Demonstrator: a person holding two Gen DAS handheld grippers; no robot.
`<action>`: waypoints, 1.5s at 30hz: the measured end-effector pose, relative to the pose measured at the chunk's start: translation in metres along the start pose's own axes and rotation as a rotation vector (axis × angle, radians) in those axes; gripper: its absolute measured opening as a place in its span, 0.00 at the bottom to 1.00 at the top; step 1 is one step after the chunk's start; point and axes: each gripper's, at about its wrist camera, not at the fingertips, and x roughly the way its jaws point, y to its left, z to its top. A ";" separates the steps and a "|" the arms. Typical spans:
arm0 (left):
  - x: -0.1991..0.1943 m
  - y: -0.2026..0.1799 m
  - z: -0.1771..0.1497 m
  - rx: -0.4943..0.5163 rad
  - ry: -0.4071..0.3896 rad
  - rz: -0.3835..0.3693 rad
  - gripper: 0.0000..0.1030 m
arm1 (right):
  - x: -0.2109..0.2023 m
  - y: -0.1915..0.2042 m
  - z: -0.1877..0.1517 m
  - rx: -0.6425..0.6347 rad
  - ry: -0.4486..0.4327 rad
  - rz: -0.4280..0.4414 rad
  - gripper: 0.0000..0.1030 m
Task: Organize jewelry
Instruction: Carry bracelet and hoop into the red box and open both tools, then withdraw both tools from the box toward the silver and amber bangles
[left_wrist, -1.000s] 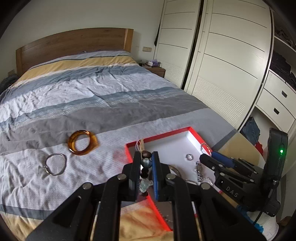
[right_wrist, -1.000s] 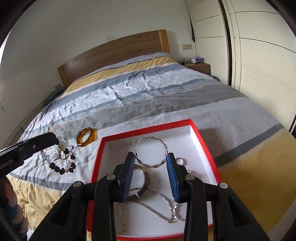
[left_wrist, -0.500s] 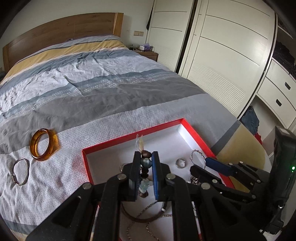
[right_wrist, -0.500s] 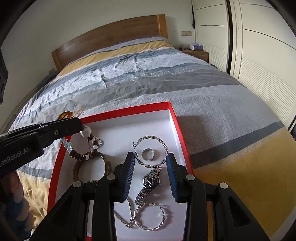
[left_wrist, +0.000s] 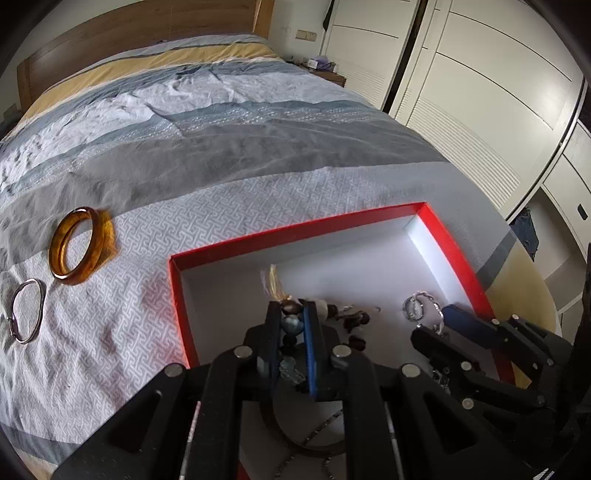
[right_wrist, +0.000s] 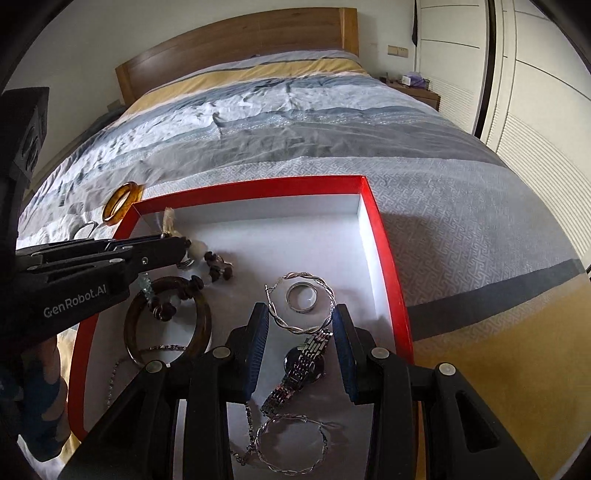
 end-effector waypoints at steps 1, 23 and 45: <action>0.001 0.002 -0.001 -0.006 0.004 0.008 0.11 | 0.000 0.000 0.000 -0.004 0.002 -0.002 0.35; -0.051 -0.015 -0.014 0.068 -0.079 0.006 0.29 | -0.021 -0.001 -0.009 0.005 0.010 -0.053 0.45; -0.178 0.022 -0.050 -0.002 -0.173 0.084 0.34 | -0.133 0.069 -0.019 -0.100 -0.095 -0.089 0.48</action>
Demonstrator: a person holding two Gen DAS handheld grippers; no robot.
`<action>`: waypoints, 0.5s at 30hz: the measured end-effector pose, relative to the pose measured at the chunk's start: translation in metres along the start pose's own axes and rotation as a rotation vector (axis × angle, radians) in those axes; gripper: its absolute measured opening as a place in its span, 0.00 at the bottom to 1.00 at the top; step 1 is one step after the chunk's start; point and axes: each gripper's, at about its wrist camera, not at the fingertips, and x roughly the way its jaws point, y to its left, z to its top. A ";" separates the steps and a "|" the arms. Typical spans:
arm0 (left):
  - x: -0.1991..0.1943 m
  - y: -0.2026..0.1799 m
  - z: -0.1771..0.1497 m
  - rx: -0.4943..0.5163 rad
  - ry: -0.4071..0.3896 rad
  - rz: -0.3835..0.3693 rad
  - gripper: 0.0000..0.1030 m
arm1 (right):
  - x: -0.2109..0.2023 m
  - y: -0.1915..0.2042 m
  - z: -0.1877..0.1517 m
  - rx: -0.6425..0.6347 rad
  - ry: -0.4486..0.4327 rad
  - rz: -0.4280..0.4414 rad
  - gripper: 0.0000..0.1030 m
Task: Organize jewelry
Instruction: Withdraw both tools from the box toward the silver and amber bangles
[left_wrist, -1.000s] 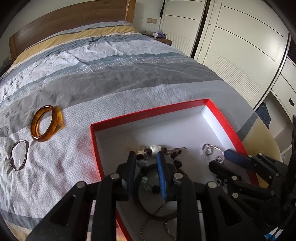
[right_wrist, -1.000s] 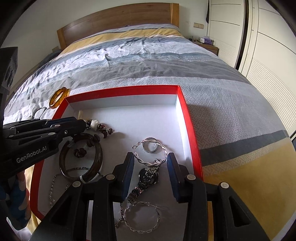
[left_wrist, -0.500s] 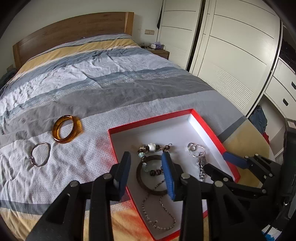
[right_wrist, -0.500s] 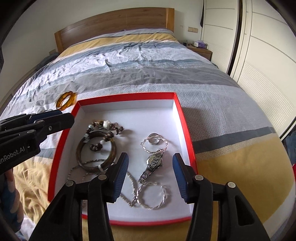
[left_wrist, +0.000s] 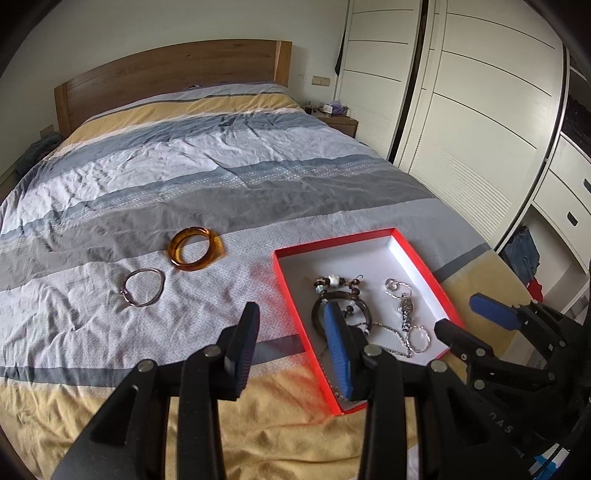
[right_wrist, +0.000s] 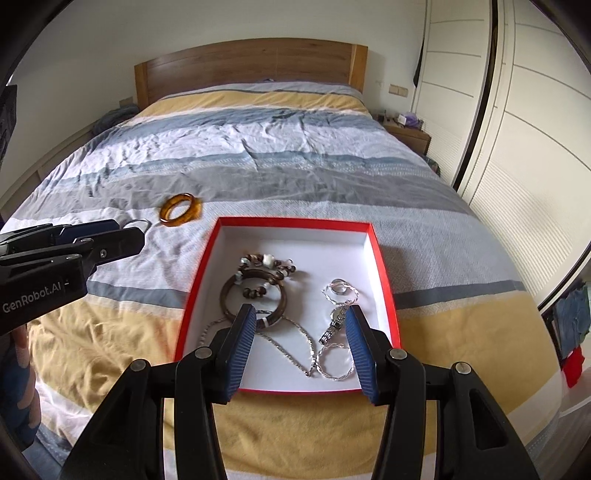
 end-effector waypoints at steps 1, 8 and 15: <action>-0.005 0.002 -0.001 -0.002 -0.004 0.004 0.34 | -0.005 0.003 0.001 -0.006 -0.005 0.000 0.48; -0.039 0.027 -0.008 -0.029 -0.032 0.035 0.34 | -0.034 0.028 0.008 -0.042 -0.040 0.006 0.48; -0.060 0.058 -0.016 -0.069 -0.049 0.068 0.34 | -0.052 0.055 0.015 -0.085 -0.060 0.020 0.48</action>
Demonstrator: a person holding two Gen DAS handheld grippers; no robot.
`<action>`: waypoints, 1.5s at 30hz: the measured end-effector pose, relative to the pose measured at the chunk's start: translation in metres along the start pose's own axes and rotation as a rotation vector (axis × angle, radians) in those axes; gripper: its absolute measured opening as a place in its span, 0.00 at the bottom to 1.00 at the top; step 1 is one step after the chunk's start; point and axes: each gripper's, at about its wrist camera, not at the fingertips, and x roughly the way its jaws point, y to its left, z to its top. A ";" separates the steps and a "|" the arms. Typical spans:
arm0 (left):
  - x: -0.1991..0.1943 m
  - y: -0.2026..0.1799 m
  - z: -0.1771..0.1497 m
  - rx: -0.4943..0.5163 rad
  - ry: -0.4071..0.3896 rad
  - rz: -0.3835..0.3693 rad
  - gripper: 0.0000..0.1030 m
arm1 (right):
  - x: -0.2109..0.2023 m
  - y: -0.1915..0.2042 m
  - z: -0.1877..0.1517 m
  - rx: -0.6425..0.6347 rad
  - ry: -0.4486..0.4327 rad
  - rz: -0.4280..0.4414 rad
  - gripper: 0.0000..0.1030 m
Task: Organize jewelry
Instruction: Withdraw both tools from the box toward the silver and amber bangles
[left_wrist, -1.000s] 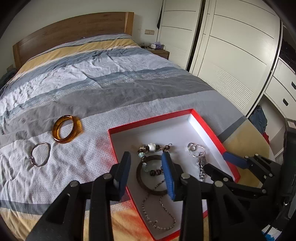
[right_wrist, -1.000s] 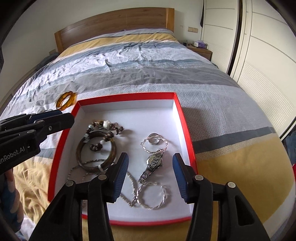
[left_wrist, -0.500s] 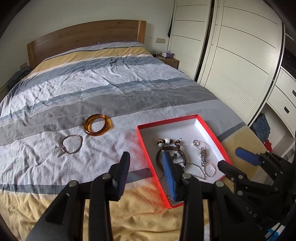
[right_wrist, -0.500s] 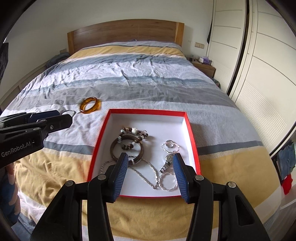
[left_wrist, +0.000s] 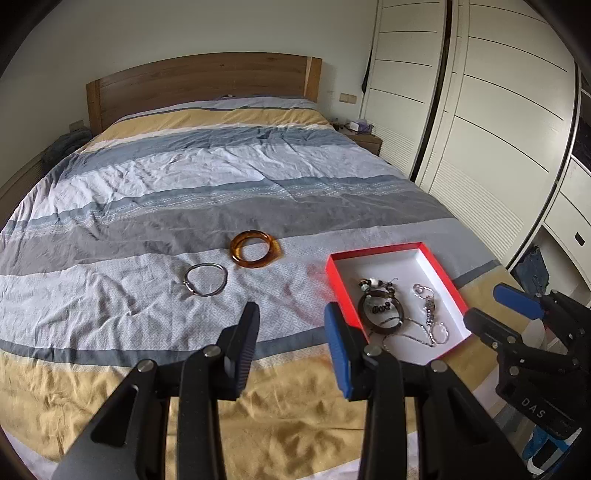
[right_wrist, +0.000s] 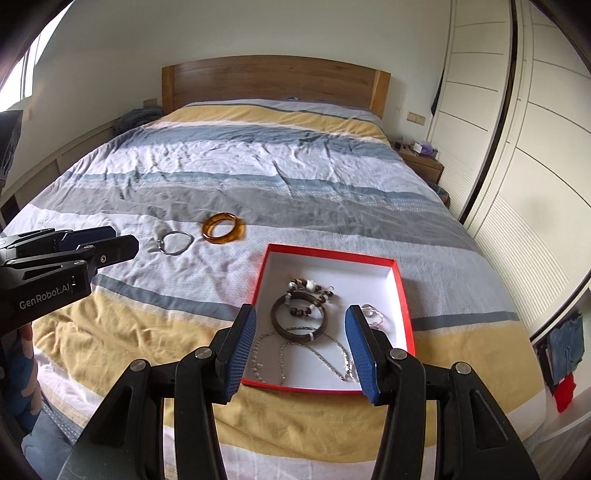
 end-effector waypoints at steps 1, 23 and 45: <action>-0.002 0.006 -0.001 -0.010 -0.002 0.006 0.34 | -0.001 0.003 0.001 -0.005 -0.002 0.004 0.48; 0.016 0.099 -0.032 -0.094 0.023 0.159 0.45 | 0.040 0.072 0.027 -0.036 0.004 0.091 0.48; 0.072 0.157 -0.040 -0.140 0.076 0.191 0.45 | 0.115 0.131 0.049 -0.094 0.064 0.144 0.48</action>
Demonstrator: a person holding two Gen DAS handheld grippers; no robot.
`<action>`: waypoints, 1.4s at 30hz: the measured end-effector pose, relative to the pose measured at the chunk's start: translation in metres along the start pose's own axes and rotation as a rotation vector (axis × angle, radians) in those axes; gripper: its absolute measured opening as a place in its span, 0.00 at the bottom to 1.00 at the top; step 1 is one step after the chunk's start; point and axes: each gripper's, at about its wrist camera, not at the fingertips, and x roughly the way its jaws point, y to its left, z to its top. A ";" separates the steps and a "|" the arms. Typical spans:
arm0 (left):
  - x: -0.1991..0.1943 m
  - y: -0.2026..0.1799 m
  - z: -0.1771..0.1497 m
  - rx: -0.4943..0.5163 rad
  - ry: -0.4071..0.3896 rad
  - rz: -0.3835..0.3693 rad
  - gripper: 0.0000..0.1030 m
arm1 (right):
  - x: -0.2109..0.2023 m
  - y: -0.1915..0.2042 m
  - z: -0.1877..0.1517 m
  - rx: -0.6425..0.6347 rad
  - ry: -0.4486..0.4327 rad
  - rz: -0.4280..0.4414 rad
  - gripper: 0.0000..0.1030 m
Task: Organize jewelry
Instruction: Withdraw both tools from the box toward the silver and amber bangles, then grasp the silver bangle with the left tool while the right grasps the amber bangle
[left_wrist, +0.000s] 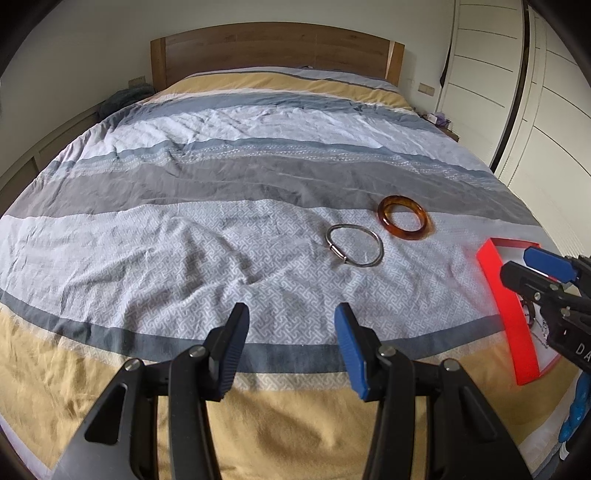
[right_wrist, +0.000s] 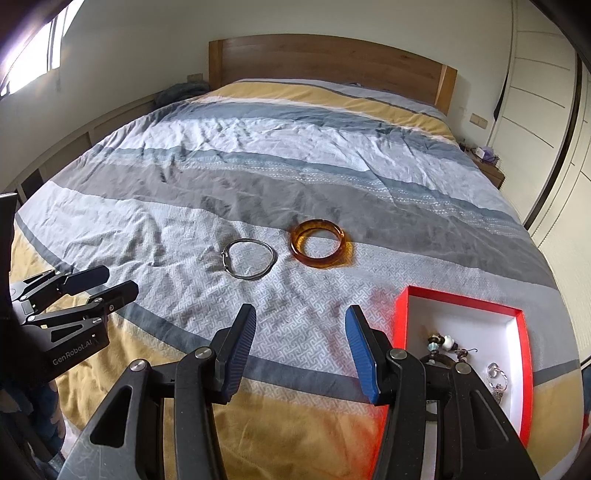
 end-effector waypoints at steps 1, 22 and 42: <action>0.002 0.001 0.001 0.000 0.001 0.001 0.45 | 0.003 0.000 0.001 0.001 0.003 0.001 0.48; 0.105 0.002 0.055 -0.037 0.083 -0.111 0.45 | 0.113 -0.050 0.051 0.102 0.090 -0.003 0.48; 0.179 -0.040 0.073 0.151 0.170 -0.078 0.42 | 0.215 -0.053 0.069 0.117 0.215 0.018 0.20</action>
